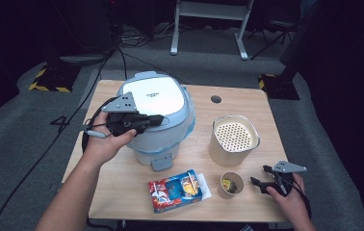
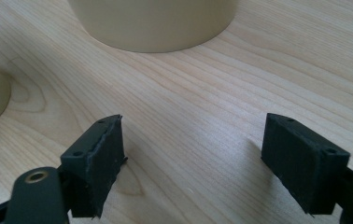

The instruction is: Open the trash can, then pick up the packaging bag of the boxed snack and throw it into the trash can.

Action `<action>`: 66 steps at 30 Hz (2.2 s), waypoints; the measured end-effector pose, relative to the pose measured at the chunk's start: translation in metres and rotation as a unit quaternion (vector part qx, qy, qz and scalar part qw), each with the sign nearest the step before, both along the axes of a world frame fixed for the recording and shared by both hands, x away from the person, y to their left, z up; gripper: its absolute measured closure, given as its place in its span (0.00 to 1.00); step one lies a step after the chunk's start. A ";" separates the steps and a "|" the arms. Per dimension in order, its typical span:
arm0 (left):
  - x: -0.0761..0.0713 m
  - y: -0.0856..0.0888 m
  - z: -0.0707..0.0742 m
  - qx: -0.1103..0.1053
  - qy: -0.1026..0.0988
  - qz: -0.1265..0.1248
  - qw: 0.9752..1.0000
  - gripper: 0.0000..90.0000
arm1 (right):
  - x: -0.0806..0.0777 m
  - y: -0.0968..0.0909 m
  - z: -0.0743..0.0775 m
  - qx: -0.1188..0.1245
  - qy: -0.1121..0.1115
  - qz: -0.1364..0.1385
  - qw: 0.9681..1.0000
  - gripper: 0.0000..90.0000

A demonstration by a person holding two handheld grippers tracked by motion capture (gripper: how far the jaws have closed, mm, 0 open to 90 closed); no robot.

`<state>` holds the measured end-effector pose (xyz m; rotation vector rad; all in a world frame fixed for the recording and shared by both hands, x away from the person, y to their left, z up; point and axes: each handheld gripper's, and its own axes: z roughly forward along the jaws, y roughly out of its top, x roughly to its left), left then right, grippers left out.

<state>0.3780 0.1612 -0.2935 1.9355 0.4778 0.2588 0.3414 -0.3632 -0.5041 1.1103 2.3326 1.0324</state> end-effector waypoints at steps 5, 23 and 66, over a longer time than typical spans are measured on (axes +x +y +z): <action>0.000 -0.001 0.002 0.008 -0.001 0.001 1.000 1.00 | 0.000 0.000 0.000 0.001 0.000 0.000 1.000 0.24; -0.024 -0.002 -0.007 -0.027 -0.012 -0.012 0.999 0.49 | 0.000 0.000 0.000 0.001 0.000 0.000 1.000 0.24; -0.038 -0.046 -0.167 0.103 0.097 -0.025 0.990 0.49 | 0.000 0.000 0.000 0.001 0.000 0.000 1.000 0.24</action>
